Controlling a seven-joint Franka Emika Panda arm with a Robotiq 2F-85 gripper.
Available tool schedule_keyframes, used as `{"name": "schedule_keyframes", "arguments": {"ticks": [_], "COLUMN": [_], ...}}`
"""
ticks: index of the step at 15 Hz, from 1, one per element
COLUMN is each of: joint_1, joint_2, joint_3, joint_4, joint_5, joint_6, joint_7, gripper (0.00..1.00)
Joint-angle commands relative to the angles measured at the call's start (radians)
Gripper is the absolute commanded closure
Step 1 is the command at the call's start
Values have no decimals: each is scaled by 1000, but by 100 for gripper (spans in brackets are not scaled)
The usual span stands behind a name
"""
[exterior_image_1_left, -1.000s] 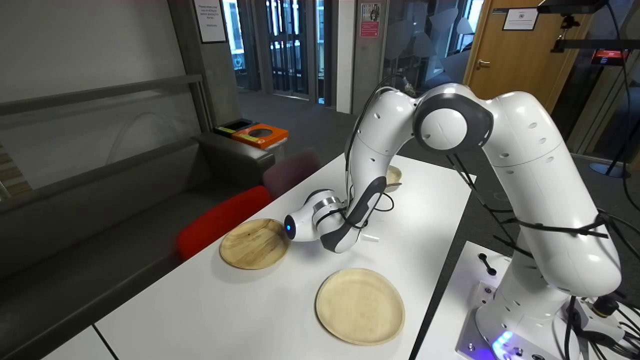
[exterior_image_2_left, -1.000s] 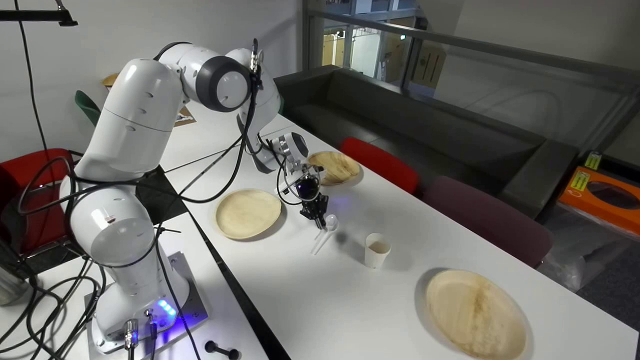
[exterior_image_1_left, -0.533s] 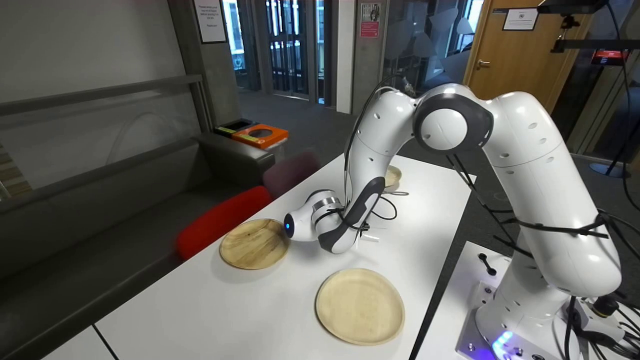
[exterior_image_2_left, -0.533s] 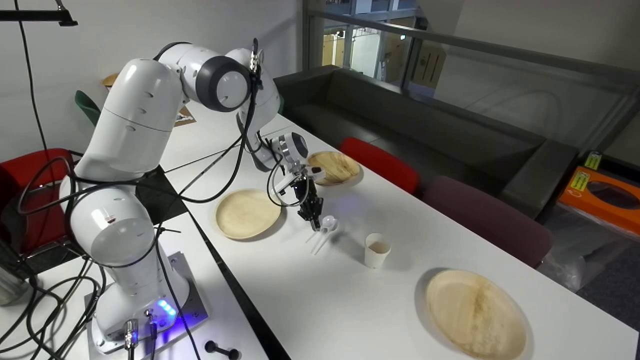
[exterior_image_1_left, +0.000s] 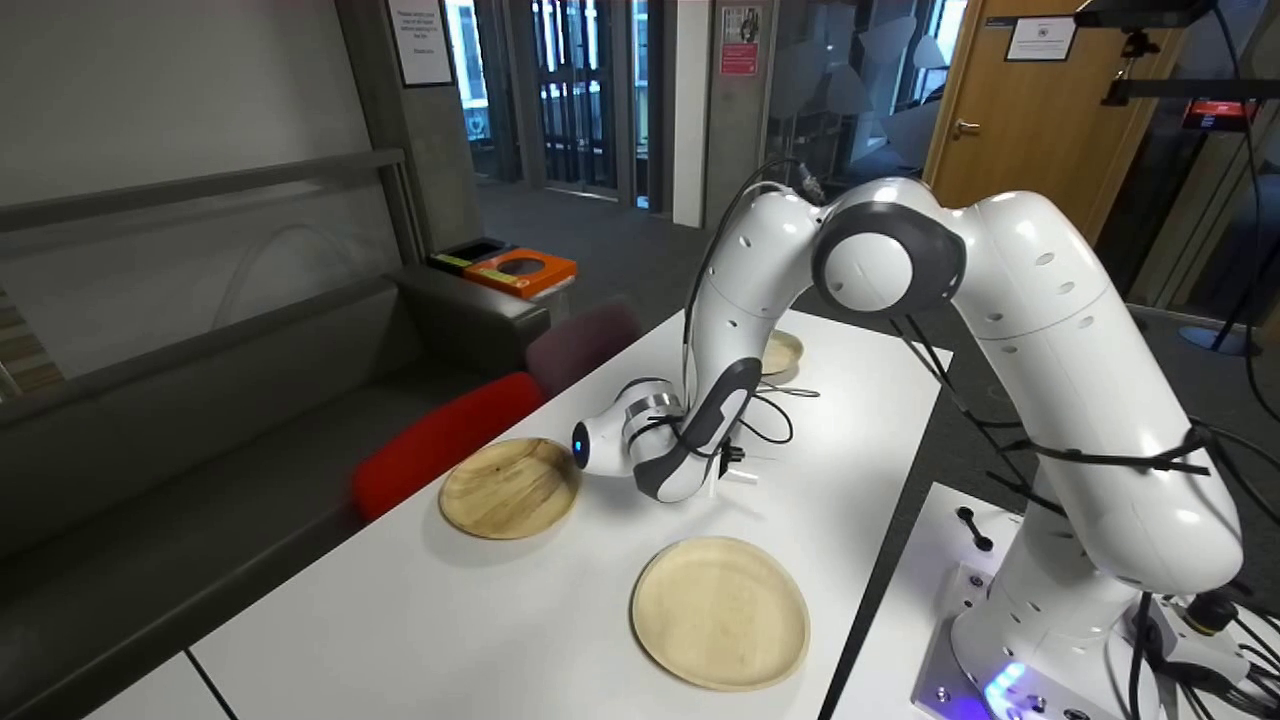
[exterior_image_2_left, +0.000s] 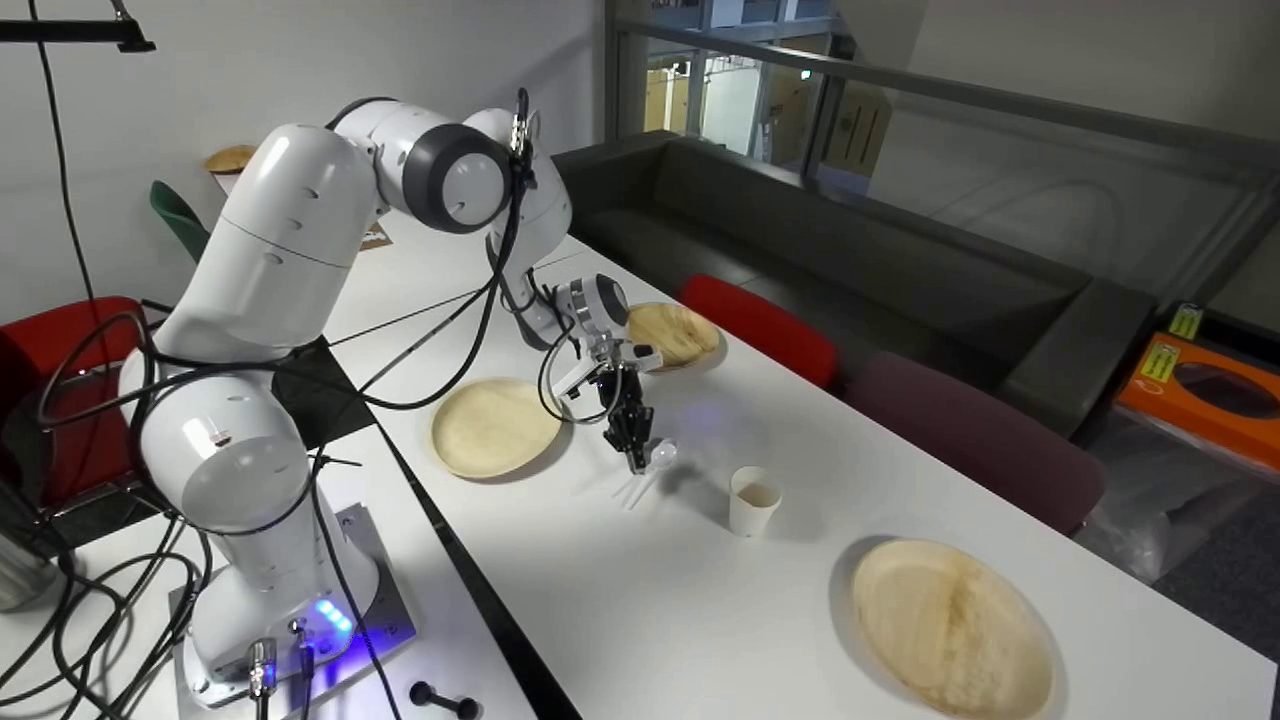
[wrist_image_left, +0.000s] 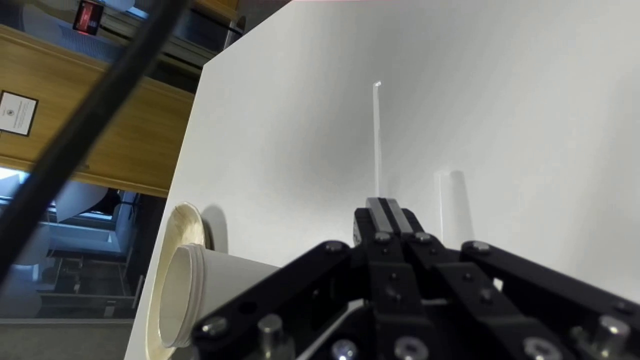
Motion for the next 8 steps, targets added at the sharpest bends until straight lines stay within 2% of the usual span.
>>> {"name": "schedule_keyframes", "arguments": {"ticks": [1, 8], "joint_1": [16, 31], "joint_2": [30, 53], "joint_3": [-19, -25], "joint_4": [51, 95], "joint_5": [7, -7], "joint_6": [-39, -52], "joint_7": [-6, -13], "gripper": [100, 100]}}
